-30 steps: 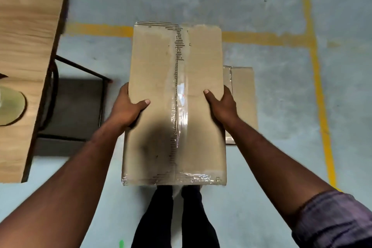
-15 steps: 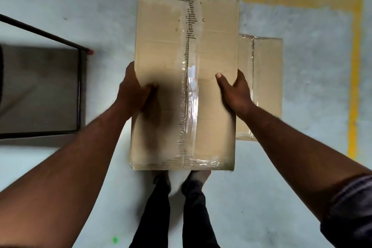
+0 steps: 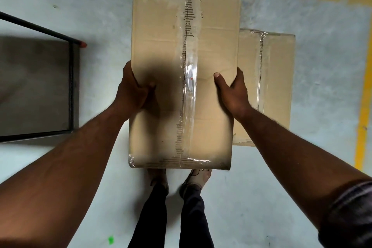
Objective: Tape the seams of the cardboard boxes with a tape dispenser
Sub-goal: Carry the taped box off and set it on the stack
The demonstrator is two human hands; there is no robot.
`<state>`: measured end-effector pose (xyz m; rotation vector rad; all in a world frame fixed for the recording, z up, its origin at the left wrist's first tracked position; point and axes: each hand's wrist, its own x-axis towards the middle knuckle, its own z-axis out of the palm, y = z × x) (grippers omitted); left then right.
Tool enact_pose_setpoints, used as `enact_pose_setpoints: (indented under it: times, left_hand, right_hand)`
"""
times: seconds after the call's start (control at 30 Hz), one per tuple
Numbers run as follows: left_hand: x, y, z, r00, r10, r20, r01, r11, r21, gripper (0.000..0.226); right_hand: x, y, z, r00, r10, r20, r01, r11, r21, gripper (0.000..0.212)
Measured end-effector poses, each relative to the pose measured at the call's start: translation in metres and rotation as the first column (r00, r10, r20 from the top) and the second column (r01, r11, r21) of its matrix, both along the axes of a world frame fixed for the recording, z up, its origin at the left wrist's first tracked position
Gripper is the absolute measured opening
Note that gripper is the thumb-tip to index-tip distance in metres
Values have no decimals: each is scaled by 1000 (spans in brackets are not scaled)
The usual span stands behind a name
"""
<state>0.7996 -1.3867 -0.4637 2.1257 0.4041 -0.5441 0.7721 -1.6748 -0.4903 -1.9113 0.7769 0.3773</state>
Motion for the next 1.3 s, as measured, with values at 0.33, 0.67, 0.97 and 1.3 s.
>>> enact_pose_setpoints:
  times: [0.33,0.67,0.97,1.3]
  left_hand:
    - [-1,-30,-6,999,-27,40,27,999,-18,76]
    - [-4,-52,-3,998,-69,-6,69,995,-67,87]
    - [-3,-53,8,997,-68,-41,66,996,-57,88]
    - [0,-53,28,988,-94,-122,105,991,86,71]
  right_hand:
    - [-1,-23,2,998,-62,3,62,996,-60,77]
    - [-4,-49,10,999,-48,19,49,994,-97,65]
    - [-6,-45,10,999,-46,4,47,993,-110,75]
    - [-16,-50,17,998,-4,67,7,999,-53,53]
